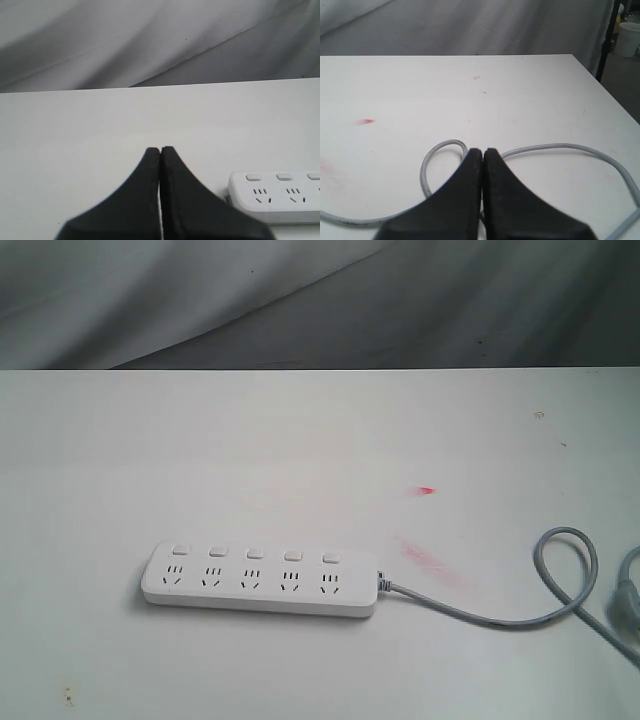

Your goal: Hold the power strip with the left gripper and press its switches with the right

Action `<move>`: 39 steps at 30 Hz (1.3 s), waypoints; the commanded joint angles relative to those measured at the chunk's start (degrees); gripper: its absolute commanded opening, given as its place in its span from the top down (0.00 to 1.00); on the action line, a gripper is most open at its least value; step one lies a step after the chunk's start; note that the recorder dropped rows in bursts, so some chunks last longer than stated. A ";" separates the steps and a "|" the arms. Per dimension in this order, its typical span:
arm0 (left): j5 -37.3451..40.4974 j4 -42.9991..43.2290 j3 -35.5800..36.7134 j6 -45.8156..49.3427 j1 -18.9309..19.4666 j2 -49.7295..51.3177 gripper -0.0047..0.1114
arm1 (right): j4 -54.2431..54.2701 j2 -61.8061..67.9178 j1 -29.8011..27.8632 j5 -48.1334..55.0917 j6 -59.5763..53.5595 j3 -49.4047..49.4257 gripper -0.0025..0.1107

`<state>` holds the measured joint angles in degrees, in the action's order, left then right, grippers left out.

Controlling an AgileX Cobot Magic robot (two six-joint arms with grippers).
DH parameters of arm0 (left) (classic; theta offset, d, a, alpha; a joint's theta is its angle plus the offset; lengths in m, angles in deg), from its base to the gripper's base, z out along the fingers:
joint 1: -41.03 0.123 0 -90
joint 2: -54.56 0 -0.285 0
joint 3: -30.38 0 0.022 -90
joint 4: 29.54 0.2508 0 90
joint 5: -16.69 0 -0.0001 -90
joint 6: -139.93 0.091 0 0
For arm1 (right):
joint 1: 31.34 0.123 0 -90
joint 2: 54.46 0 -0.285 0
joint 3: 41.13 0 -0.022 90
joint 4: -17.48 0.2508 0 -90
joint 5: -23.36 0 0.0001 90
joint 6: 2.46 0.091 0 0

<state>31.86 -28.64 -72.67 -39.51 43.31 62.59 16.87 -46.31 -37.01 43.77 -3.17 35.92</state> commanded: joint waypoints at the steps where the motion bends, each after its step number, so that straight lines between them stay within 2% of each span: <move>1: 0.07 -0.03 0.26 0.02 0.11 -0.25 0.96 | -0.70 -0.36 -0.23 -0.85 -0.11 0.17 0.98; 12: 0.07 -0.03 0.26 -0.10 0.11 -0.25 0.96 | -0.70 -0.36 -0.23 -0.85 -0.11 0.17 0.98; 15: 0.07 0.37 0.26 2.41 0.11 -0.25 0.96 | -0.70 -0.36 -0.23 -0.85 -0.11 0.17 0.98; 18: -0.28 -2.06 0.26 6.45 0.11 -0.25 0.96 | -0.70 -0.36 -0.23 -0.85 -0.11 0.17 0.98; 23: -0.74 -8.03 -0.05 7.16 0.16 -0.25 0.96 | -0.70 -0.36 -0.23 -0.85 -0.11 0.17 0.98; 29: -1.31 -14.38 -6.50 9.38 0.54 4.35 0.96 | -0.70 -0.36 -0.23 -0.85 -0.11 0.17 0.98; 39: -1.62 -23.27 -25.45 34.05 0.54 30.37 0.96 | -0.70 -0.36 -0.23 -0.85 -0.11 0.17 0.98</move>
<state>31.17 -48.86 -93.75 -12.83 43.67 86.76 16.87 -46.31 -37.01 43.77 -3.17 35.92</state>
